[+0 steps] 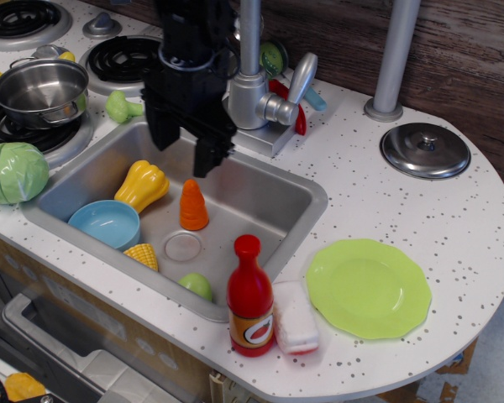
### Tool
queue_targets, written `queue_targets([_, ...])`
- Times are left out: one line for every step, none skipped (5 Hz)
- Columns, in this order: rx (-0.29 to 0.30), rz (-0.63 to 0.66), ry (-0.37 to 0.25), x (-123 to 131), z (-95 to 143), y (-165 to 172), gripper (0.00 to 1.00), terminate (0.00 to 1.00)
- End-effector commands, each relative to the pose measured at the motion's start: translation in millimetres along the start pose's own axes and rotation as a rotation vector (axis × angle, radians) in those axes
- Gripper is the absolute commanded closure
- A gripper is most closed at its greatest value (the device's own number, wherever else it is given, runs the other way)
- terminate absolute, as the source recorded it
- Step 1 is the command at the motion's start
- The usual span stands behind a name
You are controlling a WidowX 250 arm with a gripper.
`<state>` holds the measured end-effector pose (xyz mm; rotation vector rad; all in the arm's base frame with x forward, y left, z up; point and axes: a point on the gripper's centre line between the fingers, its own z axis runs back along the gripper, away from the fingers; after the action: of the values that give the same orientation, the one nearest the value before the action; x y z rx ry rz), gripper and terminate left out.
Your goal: Put carrot on plate
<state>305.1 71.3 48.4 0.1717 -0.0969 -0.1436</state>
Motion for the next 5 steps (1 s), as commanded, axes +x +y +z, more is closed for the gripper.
queue_targets([0.004,-0.001,-0.1,22,-5,4,0.0,0.0])
queue_targets([-0.031,-0.007,-0.102,25,-18,4,0.0,0.0])
queue_targets([-0.026,-0.015,-0.126,26,-35,5,0.0,0.0])
queue_targets([-0.032,-0.046,-0.127,29,-48,9,0.0,0.0])
queue_targets([-0.024,-0.048,-0.113,30,-55,13,0.0,0.0])
